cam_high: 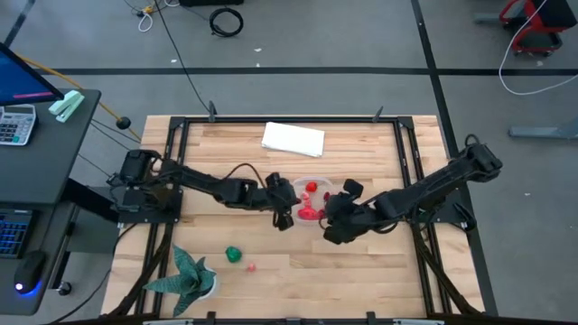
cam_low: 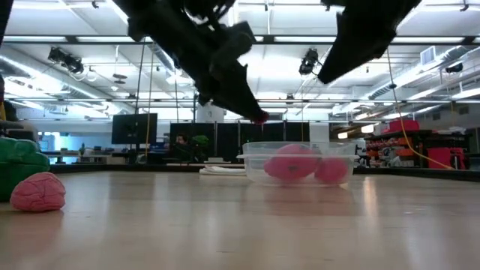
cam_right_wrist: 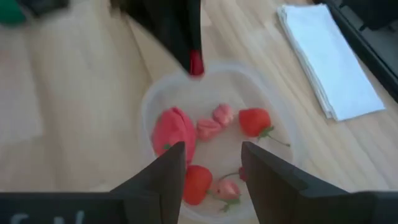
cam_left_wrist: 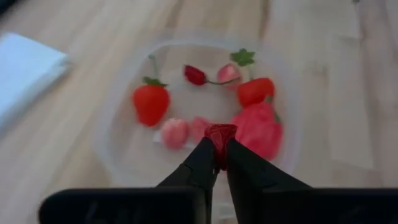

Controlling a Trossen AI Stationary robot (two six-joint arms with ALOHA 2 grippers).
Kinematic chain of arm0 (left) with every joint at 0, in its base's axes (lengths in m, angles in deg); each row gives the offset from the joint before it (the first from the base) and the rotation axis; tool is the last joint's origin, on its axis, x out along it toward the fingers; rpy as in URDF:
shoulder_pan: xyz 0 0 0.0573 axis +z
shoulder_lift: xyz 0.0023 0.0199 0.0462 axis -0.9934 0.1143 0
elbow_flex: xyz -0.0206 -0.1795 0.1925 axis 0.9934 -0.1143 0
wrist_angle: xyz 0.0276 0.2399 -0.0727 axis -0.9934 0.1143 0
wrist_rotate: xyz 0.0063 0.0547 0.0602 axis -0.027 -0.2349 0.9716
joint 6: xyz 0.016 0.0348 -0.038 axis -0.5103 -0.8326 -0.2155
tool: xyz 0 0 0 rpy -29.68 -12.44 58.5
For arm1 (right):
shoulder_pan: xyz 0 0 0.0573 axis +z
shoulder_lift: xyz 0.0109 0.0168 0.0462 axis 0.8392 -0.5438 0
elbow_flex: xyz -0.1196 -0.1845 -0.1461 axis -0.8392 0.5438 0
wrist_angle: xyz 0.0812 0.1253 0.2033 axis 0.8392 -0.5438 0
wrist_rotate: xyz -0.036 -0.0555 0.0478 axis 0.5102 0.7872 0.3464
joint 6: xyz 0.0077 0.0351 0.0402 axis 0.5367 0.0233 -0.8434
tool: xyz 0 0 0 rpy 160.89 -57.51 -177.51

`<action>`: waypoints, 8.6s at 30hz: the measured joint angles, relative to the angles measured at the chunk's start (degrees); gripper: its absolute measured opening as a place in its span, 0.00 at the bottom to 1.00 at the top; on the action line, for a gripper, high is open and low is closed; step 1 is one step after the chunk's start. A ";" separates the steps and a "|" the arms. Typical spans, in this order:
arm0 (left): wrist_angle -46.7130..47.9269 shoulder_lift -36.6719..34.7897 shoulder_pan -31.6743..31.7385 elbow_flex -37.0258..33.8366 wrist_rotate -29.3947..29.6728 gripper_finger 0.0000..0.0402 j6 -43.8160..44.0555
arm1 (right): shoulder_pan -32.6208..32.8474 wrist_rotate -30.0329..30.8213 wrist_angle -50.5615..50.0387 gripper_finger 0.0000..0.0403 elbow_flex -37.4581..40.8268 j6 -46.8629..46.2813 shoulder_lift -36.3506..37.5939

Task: Pick and placing Produce into tupperware
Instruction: Put the red into the transparent bin, then put the pink peach into the transparent bin, then put the green bell pepper into the transparent bin, then return to Home Position

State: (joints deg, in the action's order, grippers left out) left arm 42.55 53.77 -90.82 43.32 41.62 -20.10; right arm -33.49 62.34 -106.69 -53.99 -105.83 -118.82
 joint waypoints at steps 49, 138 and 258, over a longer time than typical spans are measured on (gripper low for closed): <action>20.74 -2.33 -23.40 0.04 -21.71 0.42 6.40 | 2.98 2.17 -0.32 0.41 -0.07 2.30 2.98; 62.77 10.94 -27.29 26.81 -17.23 0.64 23.33 | 4.59 2.32 -0.28 0.41 -0.07 0.45 2.95; 91.63 -18.76 -7.30 63.14 7.91 0.56 11.85 | 13.95 -4.39 -25.92 0.40 -2.12 -8.23 35.06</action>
State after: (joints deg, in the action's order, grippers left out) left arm 134.18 35.02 -98.13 106.46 49.53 -8.25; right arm -19.54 57.95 -132.62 -56.11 -114.06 -83.76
